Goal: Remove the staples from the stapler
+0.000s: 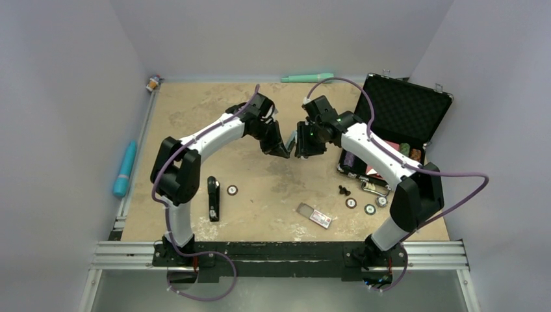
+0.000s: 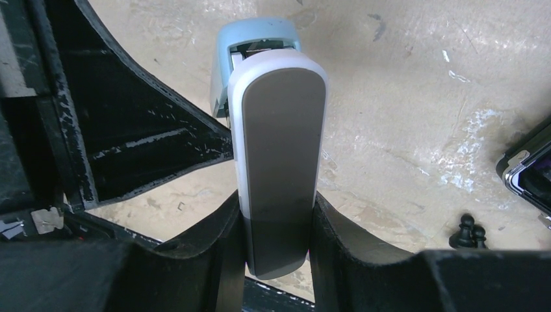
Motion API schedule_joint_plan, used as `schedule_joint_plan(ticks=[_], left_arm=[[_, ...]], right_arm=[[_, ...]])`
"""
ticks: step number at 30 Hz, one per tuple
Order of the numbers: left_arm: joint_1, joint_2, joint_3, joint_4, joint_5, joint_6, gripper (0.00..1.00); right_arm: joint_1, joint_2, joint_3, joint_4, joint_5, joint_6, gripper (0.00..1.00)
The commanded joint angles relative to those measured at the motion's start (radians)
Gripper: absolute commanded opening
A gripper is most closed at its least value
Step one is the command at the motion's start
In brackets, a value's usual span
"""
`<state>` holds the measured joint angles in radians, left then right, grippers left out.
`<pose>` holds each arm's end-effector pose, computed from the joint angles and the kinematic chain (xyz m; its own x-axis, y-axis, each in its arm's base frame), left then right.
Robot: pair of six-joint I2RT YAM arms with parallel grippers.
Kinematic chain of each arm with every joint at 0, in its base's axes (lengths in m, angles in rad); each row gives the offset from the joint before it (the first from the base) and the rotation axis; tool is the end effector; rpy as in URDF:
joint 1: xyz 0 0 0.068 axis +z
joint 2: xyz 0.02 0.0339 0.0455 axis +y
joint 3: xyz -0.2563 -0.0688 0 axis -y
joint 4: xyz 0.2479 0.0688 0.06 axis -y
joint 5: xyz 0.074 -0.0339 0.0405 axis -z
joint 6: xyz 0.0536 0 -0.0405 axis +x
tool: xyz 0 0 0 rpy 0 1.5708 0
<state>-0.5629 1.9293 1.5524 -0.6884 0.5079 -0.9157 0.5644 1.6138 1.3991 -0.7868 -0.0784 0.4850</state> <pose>0.3422 -0.2467 0.2123 -0.9785 -0.2019 0.0424 -0.1813 0.7439 -0.6432 0.2974 0.1933 0.2680 -0.8948 -0.0164 -0.4461 -0.1715 0.9352 0.3097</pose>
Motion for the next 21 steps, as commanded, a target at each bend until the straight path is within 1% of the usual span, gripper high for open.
schedule_joint_plan(ticks=[1,9,13,17,21], left_arm=[[0.010,0.004,0.026,0.022,-0.038,0.013,0.00],[0.011,0.024,0.013,0.013,-0.064,0.038,0.00],[0.011,0.021,0.015,0.017,-0.072,0.040,0.00],[0.013,0.035,0.036,0.007,-0.089,0.057,0.00],[0.022,0.070,0.075,-0.017,-0.096,0.077,0.00]], right_arm=[[-0.003,-0.065,-0.019,0.025,-0.027,-0.013,0.00],[-0.001,-0.099,-0.037,-0.002,-0.093,-0.033,0.00],[0.000,-0.119,-0.038,-0.005,-0.161,-0.050,0.00],[0.009,-0.122,-0.031,-0.029,-0.197,-0.067,0.00],[0.026,-0.132,-0.050,-0.035,-0.201,-0.073,0.00]])
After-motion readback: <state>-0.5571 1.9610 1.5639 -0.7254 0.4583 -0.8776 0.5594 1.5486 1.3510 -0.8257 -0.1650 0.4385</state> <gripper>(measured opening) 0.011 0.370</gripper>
